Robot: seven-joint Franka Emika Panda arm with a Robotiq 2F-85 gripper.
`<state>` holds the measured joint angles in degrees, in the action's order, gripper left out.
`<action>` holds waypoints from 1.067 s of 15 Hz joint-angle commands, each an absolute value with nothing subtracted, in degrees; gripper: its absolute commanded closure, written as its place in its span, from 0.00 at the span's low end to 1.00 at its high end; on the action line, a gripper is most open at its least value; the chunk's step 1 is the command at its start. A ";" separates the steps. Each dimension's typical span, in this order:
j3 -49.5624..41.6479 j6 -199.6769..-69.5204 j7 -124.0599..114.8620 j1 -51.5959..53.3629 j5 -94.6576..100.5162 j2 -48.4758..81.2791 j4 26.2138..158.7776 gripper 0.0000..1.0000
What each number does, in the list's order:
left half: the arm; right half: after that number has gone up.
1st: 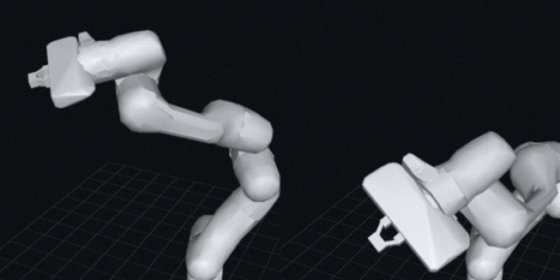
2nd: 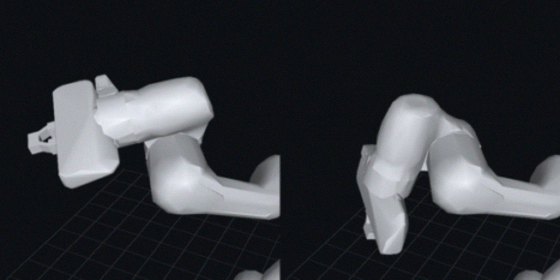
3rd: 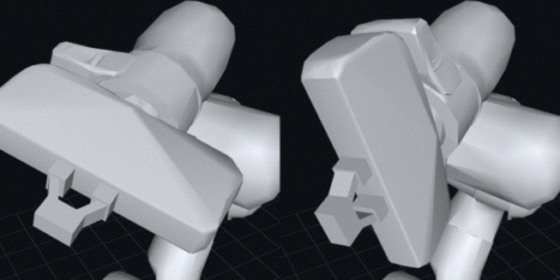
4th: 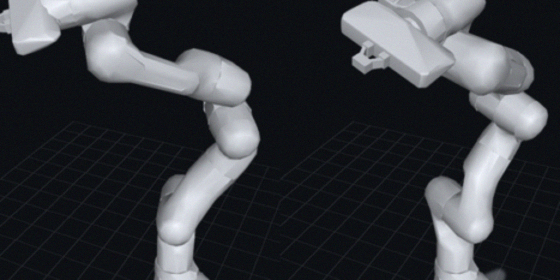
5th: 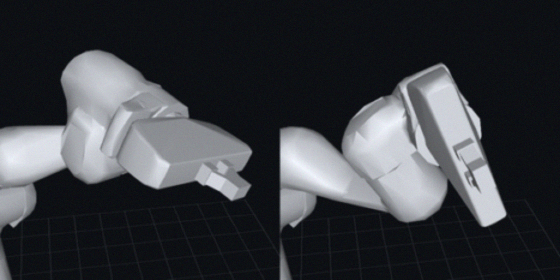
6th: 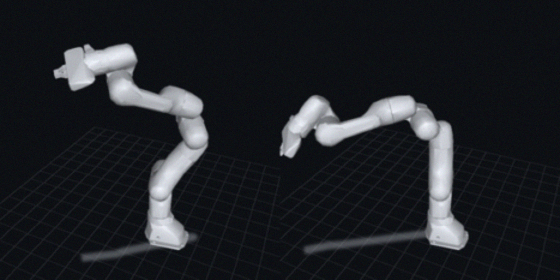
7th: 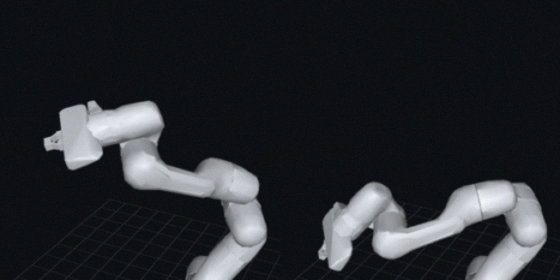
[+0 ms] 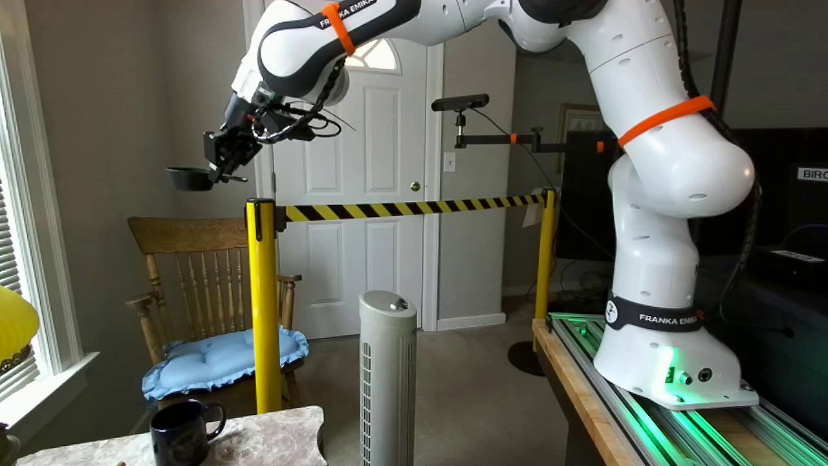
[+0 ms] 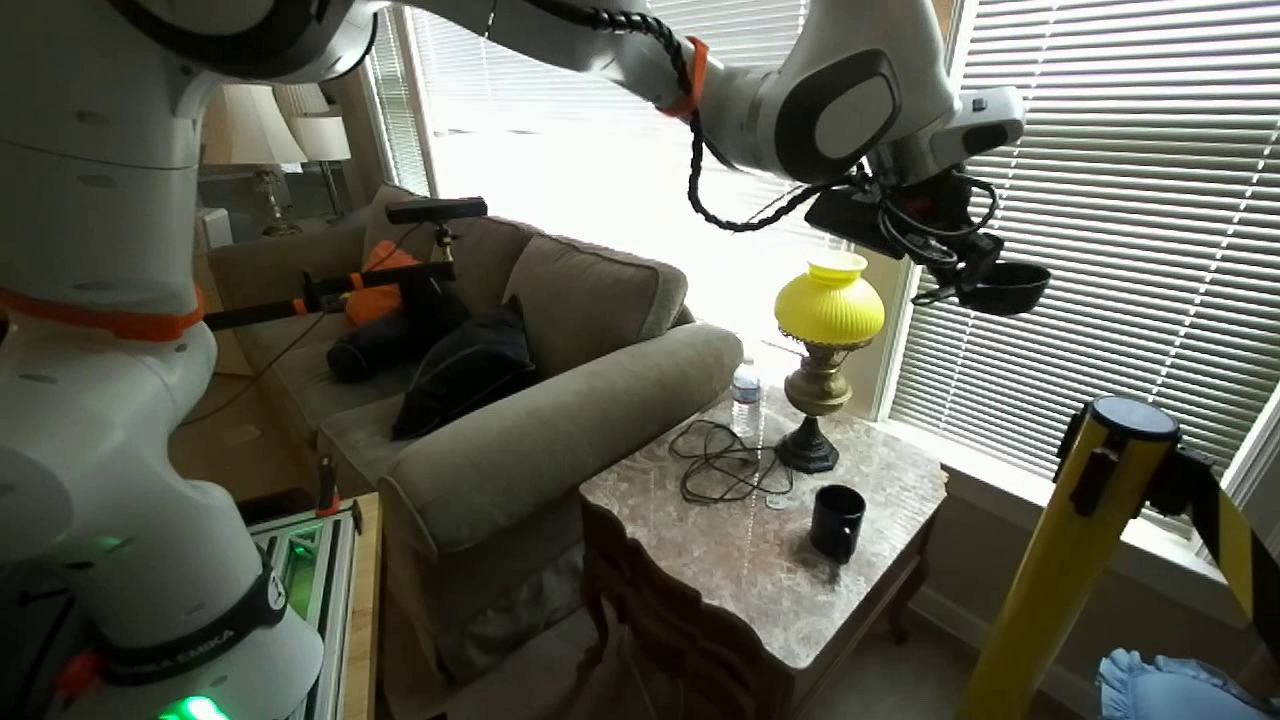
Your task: Take the tiny pot off of the barricade
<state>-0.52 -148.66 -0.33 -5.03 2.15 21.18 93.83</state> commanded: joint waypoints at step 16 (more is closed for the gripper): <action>3.33 -162.71 13.70 -4.98 2.17 27.80 112.79 0.77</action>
<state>3.33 -162.81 14.01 -5.02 1.93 27.83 112.85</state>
